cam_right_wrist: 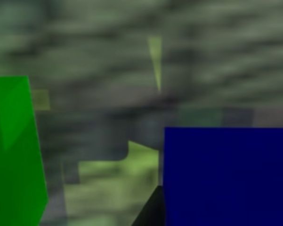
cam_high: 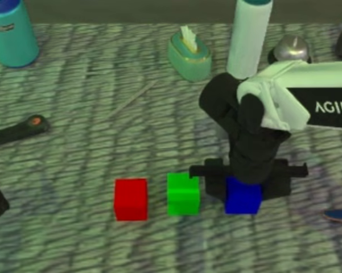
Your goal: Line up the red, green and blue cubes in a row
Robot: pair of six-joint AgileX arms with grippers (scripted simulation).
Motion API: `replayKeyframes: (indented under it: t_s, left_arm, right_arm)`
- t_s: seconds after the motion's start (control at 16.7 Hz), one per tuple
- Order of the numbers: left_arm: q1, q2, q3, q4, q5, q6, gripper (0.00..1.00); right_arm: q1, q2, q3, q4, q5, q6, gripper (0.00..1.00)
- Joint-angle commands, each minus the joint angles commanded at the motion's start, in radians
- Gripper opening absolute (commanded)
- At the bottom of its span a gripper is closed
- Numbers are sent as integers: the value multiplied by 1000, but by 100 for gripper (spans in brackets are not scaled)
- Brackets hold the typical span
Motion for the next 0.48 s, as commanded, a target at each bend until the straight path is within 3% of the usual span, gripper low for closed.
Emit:
replayKeyframes:
  t_s: [0.36,0.48]
  left_arm:
    - [0,0,0,0,0,0,100]
    - [0,0,0,0,0,0,100]
  right_arm:
    - [0,0,0,0,0,0,98]
    - [0,0,0,0,0,0,100]
